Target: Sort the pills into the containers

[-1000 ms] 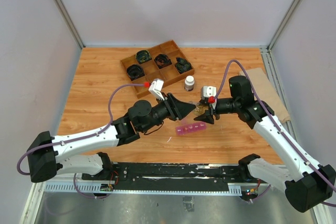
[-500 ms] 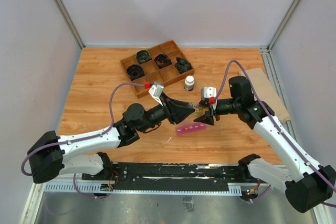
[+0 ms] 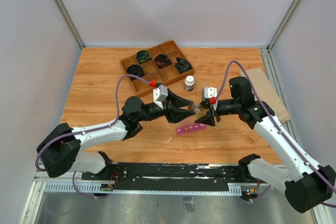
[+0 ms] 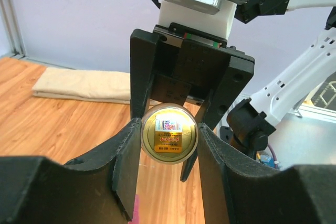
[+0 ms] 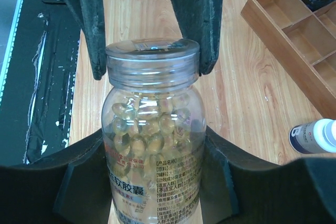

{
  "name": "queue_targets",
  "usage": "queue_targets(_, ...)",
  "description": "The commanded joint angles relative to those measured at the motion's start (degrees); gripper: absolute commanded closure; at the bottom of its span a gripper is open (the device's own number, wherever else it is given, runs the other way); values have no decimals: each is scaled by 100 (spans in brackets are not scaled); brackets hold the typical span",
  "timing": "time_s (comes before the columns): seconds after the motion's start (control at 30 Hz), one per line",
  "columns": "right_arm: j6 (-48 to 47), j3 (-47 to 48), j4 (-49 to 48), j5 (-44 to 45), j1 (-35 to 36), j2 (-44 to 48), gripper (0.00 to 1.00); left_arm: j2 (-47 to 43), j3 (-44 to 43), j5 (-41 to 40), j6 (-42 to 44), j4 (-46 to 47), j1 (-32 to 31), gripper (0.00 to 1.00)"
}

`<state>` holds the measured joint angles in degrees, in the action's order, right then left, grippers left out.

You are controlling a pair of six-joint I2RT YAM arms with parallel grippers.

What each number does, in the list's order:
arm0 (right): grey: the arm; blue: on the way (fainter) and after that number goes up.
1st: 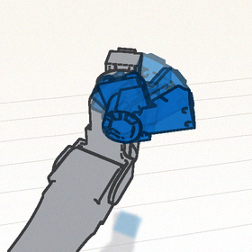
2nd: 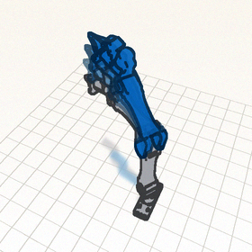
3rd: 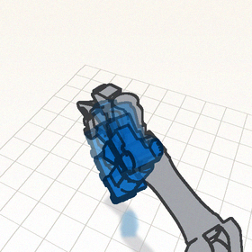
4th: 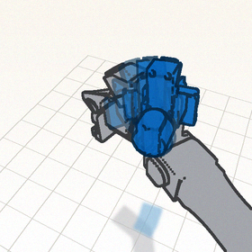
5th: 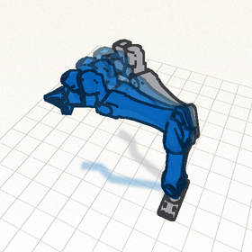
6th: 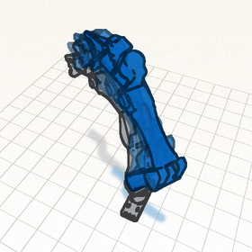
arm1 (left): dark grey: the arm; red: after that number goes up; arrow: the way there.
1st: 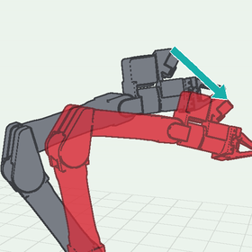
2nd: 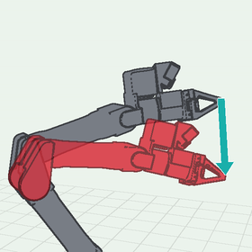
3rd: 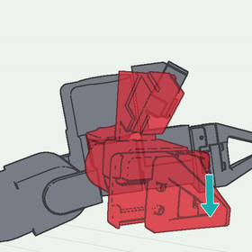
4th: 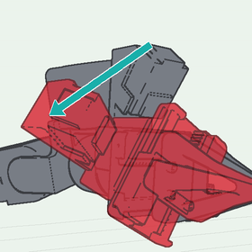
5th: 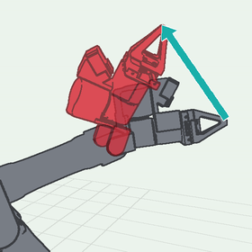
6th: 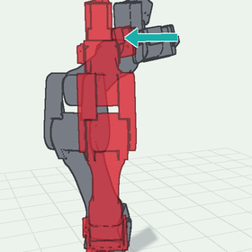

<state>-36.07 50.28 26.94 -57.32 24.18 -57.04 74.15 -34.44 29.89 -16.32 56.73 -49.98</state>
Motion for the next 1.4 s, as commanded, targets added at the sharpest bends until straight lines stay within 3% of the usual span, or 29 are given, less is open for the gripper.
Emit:
queue_targets(0.0,103,52,-344,-218,-28,96,99,81,-18,215,97,-27,6,49)
queue_targets(0.1,115,57,-339,-206,-52,109,99,-137,31,-81,-71,-165,5,23)
queue_targets(0.2,110,47,-333,-215,-80,135,99,-471,178,-310,-187,-250,10,3)
queue_targets(0.23,106,47,-331,-213,-88,140,99,-598,241,-370,-249,-260,6,1)
queue_targets(0.43,84,52,-324,-191,-89,123,99,-1476,613,-936,-1025,-523,5,1)
queue_targets(0.53,68,53,-316,-180,-89,110,99,-1881,741,-1596,-1912,-696,25,1)
queue_targets(0.6,69,52,-313,-164,-89,93,99,-1931,784,-1554,-2443,-450,100,1)
queue_targets(0.73,57,57,-310,-119,-89,71,100,-1793,457,-1618,-3015,-804,112,14)
queue_targets(0.8,63,62,-311,-100,-89,70,99,-1832,320,-2266,-2958,-1239,-20,17)
queue_targets(0.87,73,68,-306,-53,-89,64,99,-1895,-24,-3375,-2638,-2218,-381,16)
queue_targets(0.93,77,61,-308,-20,-89,34,99,-1833,-363,-3959,-2492,-2953,-633,15)
queue_targets(1.37,108,84,-313,85,-94,-7,99,-1163,-1132,-4737,-2175,-3711,-1253,18)
